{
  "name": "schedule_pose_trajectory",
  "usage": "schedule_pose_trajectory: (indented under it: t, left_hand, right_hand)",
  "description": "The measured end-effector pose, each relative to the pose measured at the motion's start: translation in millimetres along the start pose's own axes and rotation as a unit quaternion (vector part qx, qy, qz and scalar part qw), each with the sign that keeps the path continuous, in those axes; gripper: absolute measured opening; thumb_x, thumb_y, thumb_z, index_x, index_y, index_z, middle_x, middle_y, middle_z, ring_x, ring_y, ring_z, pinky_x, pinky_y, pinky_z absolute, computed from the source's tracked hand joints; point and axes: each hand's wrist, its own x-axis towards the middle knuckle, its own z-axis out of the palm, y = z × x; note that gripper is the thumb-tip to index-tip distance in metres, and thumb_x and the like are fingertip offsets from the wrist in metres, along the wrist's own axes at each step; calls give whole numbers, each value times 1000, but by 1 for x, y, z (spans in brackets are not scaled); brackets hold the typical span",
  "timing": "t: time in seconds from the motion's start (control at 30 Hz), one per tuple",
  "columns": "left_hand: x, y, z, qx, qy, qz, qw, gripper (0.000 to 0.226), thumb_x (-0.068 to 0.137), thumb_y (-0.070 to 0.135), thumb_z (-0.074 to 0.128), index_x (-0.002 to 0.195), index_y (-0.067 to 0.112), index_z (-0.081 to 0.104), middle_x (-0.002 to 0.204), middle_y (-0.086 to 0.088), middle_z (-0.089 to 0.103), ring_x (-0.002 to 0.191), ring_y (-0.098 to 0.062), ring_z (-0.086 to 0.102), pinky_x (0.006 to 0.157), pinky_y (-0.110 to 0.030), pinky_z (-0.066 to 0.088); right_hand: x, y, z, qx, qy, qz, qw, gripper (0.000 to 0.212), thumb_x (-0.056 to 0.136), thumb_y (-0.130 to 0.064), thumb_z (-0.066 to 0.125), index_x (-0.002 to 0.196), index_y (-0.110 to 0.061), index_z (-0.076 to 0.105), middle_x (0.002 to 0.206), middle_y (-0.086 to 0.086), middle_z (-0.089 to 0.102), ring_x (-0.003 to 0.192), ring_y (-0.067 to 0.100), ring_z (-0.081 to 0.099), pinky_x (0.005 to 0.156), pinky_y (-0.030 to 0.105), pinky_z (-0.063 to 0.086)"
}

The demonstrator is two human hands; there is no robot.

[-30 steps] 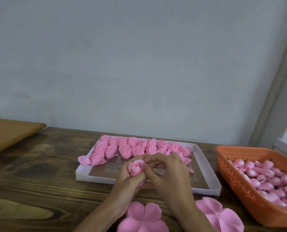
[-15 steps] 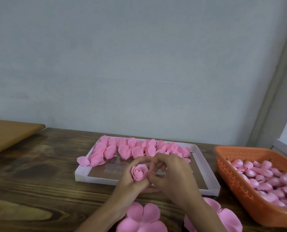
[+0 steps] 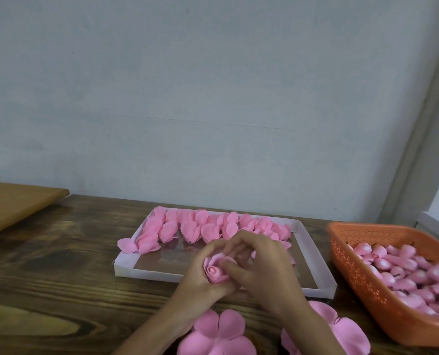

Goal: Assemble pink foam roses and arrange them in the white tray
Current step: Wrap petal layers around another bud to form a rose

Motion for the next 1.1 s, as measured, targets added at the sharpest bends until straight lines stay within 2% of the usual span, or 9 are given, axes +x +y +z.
schedule_pose_trajectory:
  t: [0.17,0.27,0.33,0.47,0.53,0.63,0.8,0.93,1.1]
  left_hand:
    - [-1,4,3,-3,24,-23,999,50,76,11,93,119,13,68,109,-19,76,91,-37,77,66,-41,63]
    - [0,5,2,-7,49,-33,998,47,74,14,96,113,13,70,94,-24,74,70,-37,73,54,-35,58]
    - [2,6,0,-15,63,-29,997,43,72,14,94,107,8,69,88,-25,71,65,-34,70,50,-31,55]
    - [1,9,-3,-20,59,-14,998,38,72,16,90,95,1,65,80,-23,68,66,-30,68,49,-30,54]
    - [1,9,-4,-21,52,-16,998,39,69,14,91,94,1,64,79,-22,69,67,-30,69,50,-30,55]
    - [0,7,-4,-6,33,-28,999,50,67,9,94,101,-3,59,86,-22,71,72,-31,71,53,-31,58]
    - [0,4,-4,1,19,-41,999,62,59,15,103,103,7,61,92,-18,75,75,-29,73,55,-31,59]
    - [1,2,-6,19,50,-40,998,52,64,7,99,102,6,63,87,-26,72,67,-34,72,52,-32,57]
    - [4,4,-8,-22,91,-28,995,45,61,20,100,91,7,69,83,-28,70,59,-30,67,47,-31,54]
  right_hand:
    - [-1,-2,1,69,-14,-10,997,11,90,-38,73,82,-30,76,81,-21,74,80,1,70,71,14,51]
    - [0,-3,-1,116,-17,-3,993,24,102,-38,58,85,-29,74,82,-11,75,71,8,70,65,28,54]
    - [3,1,-4,128,-7,5,992,17,100,-31,62,87,-29,74,83,-10,76,73,10,71,67,31,56]
    - [7,12,-11,103,-46,26,993,15,89,-17,73,93,-31,75,82,-14,75,80,7,69,66,19,52]
    - [7,12,-12,103,-61,19,993,9,83,-34,77,91,-32,76,81,-14,75,80,6,70,65,14,48]
    - [6,12,-11,108,-40,3,993,27,75,-55,83,87,-32,76,79,-15,76,77,4,71,62,10,46]
    - [5,10,-8,123,-38,8,992,22,75,-39,90,88,-29,75,77,-14,77,73,1,71,61,7,45]
    - [2,7,0,122,-24,8,992,18,78,-32,89,89,-29,75,79,-16,77,78,1,72,63,9,45]
    - [-1,-3,8,143,-11,-52,988,10,95,-26,71,94,-33,77,87,-24,76,84,-4,71,69,8,49]
